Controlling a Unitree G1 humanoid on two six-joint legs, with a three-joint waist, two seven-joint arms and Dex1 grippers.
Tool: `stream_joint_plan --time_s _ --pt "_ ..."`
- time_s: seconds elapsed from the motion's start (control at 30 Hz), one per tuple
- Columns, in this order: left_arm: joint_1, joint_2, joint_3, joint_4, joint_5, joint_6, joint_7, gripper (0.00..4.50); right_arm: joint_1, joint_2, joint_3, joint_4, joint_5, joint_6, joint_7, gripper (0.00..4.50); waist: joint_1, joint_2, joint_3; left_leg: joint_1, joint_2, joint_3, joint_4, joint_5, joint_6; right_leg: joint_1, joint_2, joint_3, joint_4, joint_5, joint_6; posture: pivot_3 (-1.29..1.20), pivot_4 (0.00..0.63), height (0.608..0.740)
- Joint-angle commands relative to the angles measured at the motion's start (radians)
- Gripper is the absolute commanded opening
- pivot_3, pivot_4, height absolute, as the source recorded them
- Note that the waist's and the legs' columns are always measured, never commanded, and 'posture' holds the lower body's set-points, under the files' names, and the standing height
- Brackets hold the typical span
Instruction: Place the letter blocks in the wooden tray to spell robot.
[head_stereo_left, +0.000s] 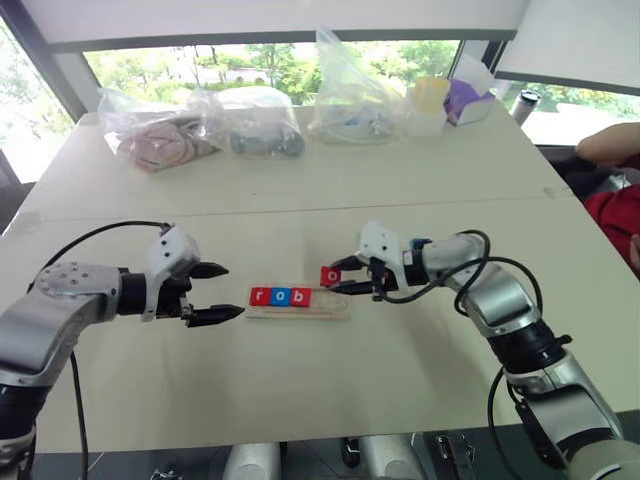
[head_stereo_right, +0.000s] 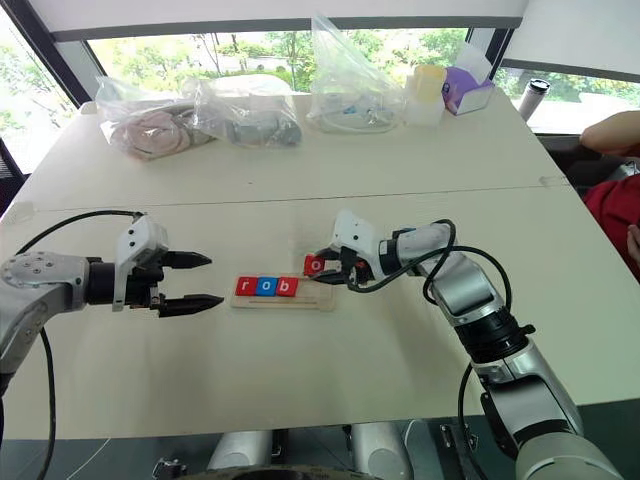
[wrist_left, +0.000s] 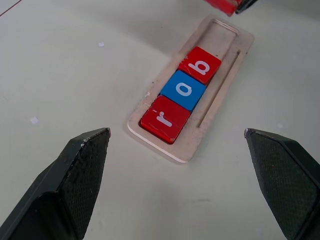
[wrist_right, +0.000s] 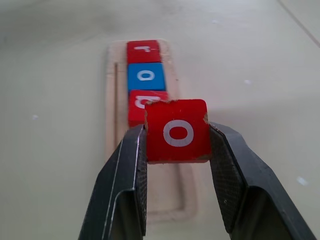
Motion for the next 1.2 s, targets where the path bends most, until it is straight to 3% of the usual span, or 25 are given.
stream_joint_plan --time_s 0.03,1.07,1.2 --pt "0.009 0.003 0.043 -0.038 -0.01 -0.002 0.016 4.5 -0.017 0.002 0.023 -0.026 -0.013 -0.005 0.006 1.15 0.0 0.0 0.0 0.0 0.0 0.0 0.001 0.0 0.0 0.0 0.0 0.0 0.0 0.0 0.0 0.0 0.15 0.74" --pt "0.039 -0.025 0.046 -0.066 -0.03 0.003 0.081 4.5 -0.052 0.105 0.093 0.145 -0.121 -0.106 -0.033 1.15 -0.002 0.0 0.0 0.0 0.0 0.0 0.003 0.0 0.0 0.001 0.001 0.0 0.002 0.001 0.001 0.0 0.15 0.74" --pt "0.039 -0.027 0.045 -0.068 -0.031 0.004 0.086 4.5 -0.053 0.109 0.09 0.16 -0.127 -0.114 -0.041 3.11 -0.002 0.0 0.0 0.0 0.0 0.0 0.003 0.0 0.0 0.001 0.001 0.0 0.001 0.001 0.001 0.0 0.15 0.74"
